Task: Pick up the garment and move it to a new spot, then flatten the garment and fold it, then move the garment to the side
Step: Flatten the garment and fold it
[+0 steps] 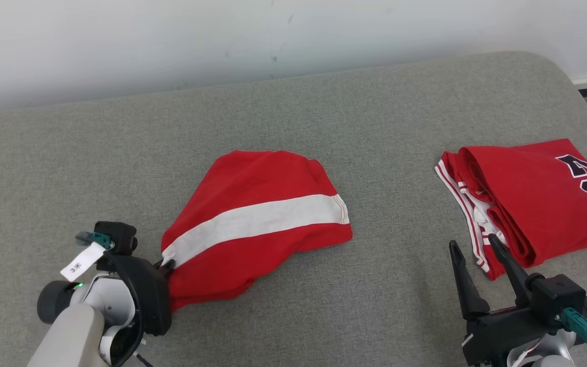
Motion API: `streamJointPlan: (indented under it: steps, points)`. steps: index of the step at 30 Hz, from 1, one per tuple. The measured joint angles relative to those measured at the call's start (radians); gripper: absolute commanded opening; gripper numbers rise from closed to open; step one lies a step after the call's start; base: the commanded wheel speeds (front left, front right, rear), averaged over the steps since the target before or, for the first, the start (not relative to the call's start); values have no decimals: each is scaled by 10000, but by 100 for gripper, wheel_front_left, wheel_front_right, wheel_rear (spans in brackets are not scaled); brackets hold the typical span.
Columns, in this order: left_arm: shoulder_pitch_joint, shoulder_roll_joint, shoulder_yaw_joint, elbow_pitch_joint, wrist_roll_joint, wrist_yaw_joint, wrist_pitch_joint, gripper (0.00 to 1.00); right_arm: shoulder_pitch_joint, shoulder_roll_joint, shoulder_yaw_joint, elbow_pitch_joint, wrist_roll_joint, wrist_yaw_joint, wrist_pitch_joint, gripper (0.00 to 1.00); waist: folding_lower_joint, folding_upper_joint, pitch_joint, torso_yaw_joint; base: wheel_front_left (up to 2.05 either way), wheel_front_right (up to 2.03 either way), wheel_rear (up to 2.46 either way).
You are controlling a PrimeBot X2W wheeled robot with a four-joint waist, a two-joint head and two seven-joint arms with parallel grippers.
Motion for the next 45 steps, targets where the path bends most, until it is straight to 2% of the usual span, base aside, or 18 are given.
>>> streamJointPlan:
  steps: [5,8,13,15,16,19,26,31,44,45]
  points:
    - [-31,52,50,6,0,0,2,0,-50,-52,105,2,-2,17,163,100,0,0,40,-22,0,0,0]
    - [-30,117,69,-44,0,0,2,0,-484,-151,255,117,13,253,692,100,0,0,96,-53,0,0,0]
    - [-143,82,-31,-92,12,0,31,0,-2268,-449,663,617,284,811,2174,100,0,-1,244,-71,0,0,0]
    - [-296,-59,-169,-107,25,0,42,0,-2964,-447,953,984,384,909,2859,100,0,0,298,-30,0,0,0]
    - [-418,-238,-265,-107,33,0,54,0,-3586,-412,1198,1473,596,1005,3490,100,1,0,351,38,0,0,0]
    - [-549,-416,-370,-86,35,0,58,0,-4301,-320,1490,2249,755,1085,4286,100,0,0,414,176,0,0,0]
    - [-766,-535,-502,-25,46,-2,84,0,-4923,322,1891,3630,1747,1197,5463,100,1,0,561,552,0,0,0]
    - [-862,-487,-477,-23,48,-2,40,0,-4967,769,2138,4196,2096,1220,5808,100,1,0,715,757,0,0,0]
    - [-1137,-662,-566,-48,111,-12,-54,0,-5836,790,1547,5189,2428,1221,5442,100,0,0,1168,1097,0,0,0]
    - [-1276,-708,-581,-10,111,-12,-59,0,-5931,809,1546,5377,2485,1223,5427,94,-1,0,1223,1153,0,0,0]
